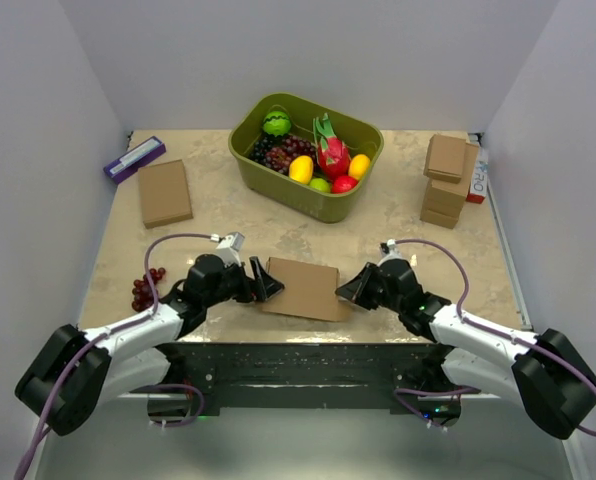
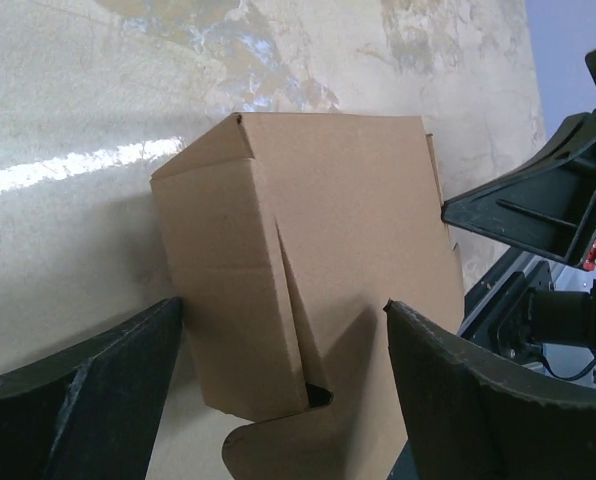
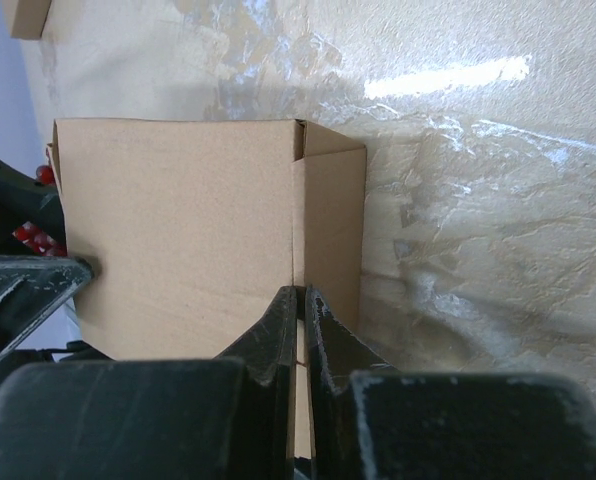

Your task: Fold the paper box

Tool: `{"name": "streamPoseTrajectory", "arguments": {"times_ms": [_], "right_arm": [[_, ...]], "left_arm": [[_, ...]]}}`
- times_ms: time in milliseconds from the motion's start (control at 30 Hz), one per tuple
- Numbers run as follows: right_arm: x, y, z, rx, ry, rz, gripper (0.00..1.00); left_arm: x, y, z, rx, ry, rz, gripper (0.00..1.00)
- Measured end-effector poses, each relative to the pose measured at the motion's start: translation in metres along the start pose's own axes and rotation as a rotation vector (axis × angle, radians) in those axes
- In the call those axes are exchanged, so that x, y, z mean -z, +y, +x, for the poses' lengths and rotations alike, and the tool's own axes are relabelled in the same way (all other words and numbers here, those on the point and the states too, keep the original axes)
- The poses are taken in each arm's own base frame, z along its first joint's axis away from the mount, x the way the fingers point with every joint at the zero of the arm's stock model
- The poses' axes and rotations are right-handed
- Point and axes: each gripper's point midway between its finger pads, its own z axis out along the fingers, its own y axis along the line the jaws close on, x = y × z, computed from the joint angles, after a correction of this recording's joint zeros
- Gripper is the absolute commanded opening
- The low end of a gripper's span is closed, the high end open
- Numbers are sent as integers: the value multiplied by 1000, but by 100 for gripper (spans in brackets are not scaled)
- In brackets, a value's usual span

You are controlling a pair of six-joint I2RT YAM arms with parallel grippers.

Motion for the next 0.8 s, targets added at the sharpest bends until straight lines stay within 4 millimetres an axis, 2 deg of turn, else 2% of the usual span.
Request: {"name": "streamPoseTrajectory", "arguments": {"times_ms": [167,267,300,367,400,467,500,633,733,800], "right_arm": [[0,-1,-3,14,-10,5,1],[1,-2,-7,53,-13,26,10],[1,-2,-8,65,-15,35,19],[2,-2,-11,100,-8,57,30],[2,-1,-12,122,-4,66,46],[3,0,-17,162,-4,86,59],[3,4,-21,189,-9,86,68],[10,31,-35,326,-53,51,77],[21,76,-33,484,-89,-35,81],[29,110,-22,599,-103,-104,83]], "left_arm": [[-5,1,-4,26,-10,8,66],[-6,0,-6,43,-20,15,58],[-6,-1,-7,51,-21,16,57],[-8,-1,-6,60,-18,20,52],[-9,-1,-5,66,-13,23,51],[-10,-3,1,79,14,37,49],[-11,-4,3,83,25,40,47],[-12,-6,12,100,73,55,43],[-12,-9,12,106,97,55,41],[-13,-13,9,108,112,58,40]]}}
